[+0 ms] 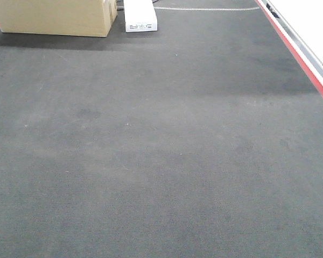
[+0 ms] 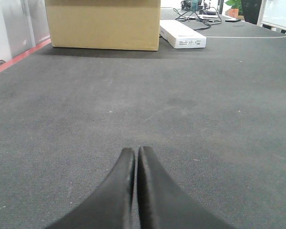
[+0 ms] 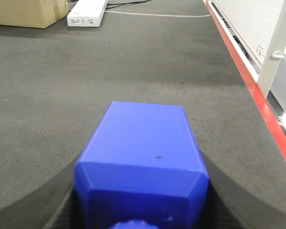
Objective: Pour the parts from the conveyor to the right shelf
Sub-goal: 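Drive away from the conveyor holding the part in the right gripper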
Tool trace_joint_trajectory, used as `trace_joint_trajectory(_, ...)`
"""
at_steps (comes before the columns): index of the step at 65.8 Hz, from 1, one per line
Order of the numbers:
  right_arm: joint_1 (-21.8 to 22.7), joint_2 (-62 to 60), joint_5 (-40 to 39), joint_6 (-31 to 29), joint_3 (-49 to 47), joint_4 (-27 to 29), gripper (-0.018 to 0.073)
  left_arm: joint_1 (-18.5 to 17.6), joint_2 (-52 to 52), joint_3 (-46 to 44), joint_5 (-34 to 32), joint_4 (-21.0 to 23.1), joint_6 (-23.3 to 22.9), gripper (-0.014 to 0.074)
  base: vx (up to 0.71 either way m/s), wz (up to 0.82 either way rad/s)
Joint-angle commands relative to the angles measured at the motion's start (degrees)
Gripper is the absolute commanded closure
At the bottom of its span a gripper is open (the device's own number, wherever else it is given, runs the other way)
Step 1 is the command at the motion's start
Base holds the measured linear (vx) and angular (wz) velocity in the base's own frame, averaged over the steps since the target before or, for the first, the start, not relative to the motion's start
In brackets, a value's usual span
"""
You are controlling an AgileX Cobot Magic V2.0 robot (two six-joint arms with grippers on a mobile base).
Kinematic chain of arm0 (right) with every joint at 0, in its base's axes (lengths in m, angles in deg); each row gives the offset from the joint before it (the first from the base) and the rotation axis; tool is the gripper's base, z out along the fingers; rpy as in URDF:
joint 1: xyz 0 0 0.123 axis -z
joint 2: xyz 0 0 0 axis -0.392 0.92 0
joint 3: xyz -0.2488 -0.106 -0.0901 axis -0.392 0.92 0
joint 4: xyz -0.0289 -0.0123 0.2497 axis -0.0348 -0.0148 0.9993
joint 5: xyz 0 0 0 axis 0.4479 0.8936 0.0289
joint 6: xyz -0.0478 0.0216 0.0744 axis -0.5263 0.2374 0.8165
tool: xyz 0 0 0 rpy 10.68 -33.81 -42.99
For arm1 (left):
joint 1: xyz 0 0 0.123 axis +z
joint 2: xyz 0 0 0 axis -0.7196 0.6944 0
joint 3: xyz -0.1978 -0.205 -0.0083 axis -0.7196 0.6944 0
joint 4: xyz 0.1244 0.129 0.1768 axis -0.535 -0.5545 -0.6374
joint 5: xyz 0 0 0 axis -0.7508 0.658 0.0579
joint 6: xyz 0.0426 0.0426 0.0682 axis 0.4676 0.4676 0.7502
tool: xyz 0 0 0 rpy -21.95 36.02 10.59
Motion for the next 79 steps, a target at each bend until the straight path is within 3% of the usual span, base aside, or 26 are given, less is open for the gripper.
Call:
trace_joint_trajectory(1,0.29,1.23,-4.52,0.09,-1.52,-0.36,0.0564,0.16,-0.79,-1.1,-4.1,0.45,-0.49,0.0603,0.0,0.0)
trace_joint_trajectory(51,0.29,1.23,-4.52,0.09,-1.52,-0.36,0.0564,0.16,-0.79,-1.1,-4.1,0.45,-0.49,0.0603,-0.01,0.0)
trace_joint_trajectory(79,0.29,1.23,-4.46,0.09,-1.52,-0.36,0.0564,0.16,-0.79,-1.1,-4.1,0.45,-0.49,0.0603,-0.2,-0.12)
